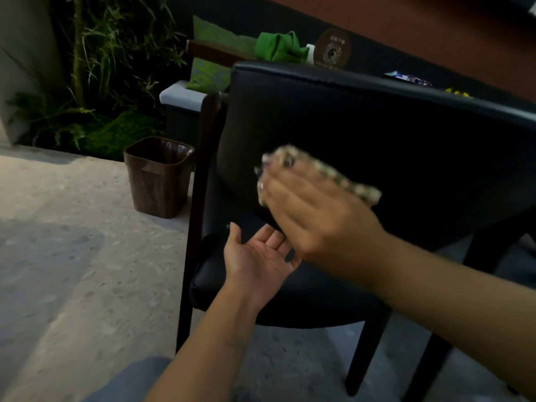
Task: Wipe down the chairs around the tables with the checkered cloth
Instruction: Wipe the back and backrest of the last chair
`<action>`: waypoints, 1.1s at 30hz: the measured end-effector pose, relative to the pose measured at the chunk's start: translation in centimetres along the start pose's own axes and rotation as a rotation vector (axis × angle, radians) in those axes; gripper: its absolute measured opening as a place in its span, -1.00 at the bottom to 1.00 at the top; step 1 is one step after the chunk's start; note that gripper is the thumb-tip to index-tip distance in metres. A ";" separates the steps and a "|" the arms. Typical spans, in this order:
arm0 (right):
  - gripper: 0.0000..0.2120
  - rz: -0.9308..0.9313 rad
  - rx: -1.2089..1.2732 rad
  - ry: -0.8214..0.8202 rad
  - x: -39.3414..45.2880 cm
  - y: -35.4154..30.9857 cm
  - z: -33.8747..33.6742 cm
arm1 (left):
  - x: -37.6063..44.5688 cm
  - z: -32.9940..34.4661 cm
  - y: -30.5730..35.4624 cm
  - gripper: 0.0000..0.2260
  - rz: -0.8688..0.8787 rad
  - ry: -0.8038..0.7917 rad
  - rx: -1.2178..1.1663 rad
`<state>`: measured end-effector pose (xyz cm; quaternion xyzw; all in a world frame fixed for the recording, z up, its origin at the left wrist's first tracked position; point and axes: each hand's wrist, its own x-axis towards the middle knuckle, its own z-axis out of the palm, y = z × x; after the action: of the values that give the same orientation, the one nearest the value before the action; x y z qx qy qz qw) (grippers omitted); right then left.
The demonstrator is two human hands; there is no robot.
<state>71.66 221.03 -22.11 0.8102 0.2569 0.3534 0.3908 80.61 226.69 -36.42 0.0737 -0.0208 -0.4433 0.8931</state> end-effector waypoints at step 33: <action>-0.55 0.497 0.795 -0.141 -0.1 -13.7 6.7 | -7.0 -10.6 8.8 -0.74 0.449 0.601 0.614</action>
<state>74.92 225.65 -36.27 0.9558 0.1436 0.2548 -0.0294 84.38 238.68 -45.37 0.4521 0.0929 -0.1723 0.8702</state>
